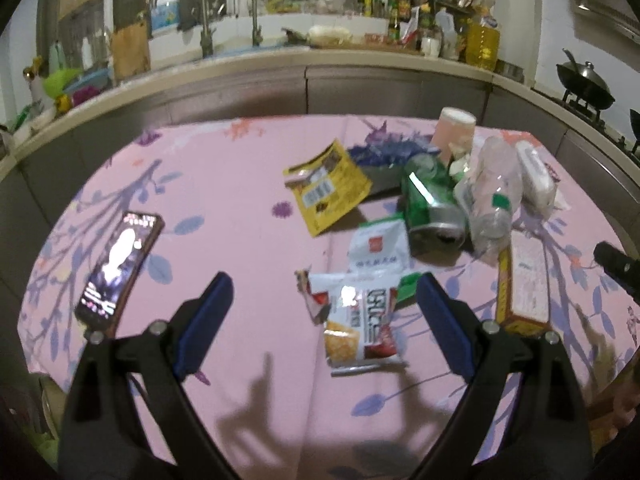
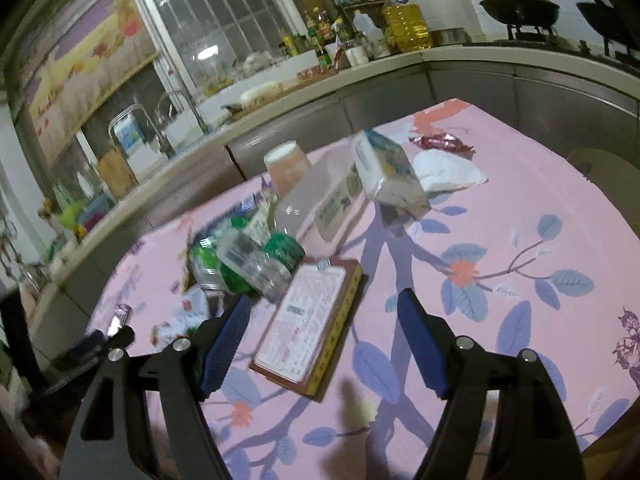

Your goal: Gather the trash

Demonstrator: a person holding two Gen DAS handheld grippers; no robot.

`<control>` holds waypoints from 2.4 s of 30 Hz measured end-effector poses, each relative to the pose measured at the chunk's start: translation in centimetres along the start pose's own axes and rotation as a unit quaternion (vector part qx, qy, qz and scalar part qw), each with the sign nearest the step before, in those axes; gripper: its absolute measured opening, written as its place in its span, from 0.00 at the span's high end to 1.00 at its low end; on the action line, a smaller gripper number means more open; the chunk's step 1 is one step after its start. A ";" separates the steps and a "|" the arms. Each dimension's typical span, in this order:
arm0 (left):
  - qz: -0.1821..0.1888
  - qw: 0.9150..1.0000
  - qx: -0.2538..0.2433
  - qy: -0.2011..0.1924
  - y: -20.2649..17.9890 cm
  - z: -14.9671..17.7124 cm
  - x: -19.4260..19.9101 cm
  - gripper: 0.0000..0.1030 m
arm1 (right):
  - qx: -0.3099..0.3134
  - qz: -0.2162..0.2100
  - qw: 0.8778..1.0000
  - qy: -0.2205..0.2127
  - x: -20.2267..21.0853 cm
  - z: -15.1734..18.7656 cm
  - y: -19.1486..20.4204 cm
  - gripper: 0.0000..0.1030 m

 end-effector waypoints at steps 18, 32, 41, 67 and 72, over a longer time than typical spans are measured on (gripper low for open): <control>0.018 0.984 -0.050 -0.172 -5.8 -2.1 8.1 0.13 | -0.027 -0.052 0.996 -0.070 5.2 -1.6 0.6 0.25; 0.022 0.981 -0.037 -0.191 -5.7 -1.6 9.0 0.13 | -0.009 -0.054 0.996 -0.070 5.4 -0.8 1.5 0.13; 0.019 0.982 -0.035 -0.185 -5.6 -1.4 8.6 0.11 | -0.010 -0.050 0.996 -0.070 5.2 -0.5 1.6 0.12; -0.008 0.990 -0.034 -0.134 -4.4 -0.9 5.3 0.10 | -0.020 -0.053 0.997 -0.043 3.6 0.0 1.2 0.12; -0.016 0.994 -0.022 -0.109 -3.4 -1.0 3.6 0.10 | -0.037 -0.050 0.998 -0.015 2.3 0.3 0.7 0.12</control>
Point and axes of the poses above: each gripper's, at about its wrist camera, not at the fingertips, and x roughly against the way its jaws point, y to its left, z to its underside, the point moved 3 cm from there along -x, roughly the way its jaws point, and after that the axes turned 7 degrees about x, right-handed, at the moved point
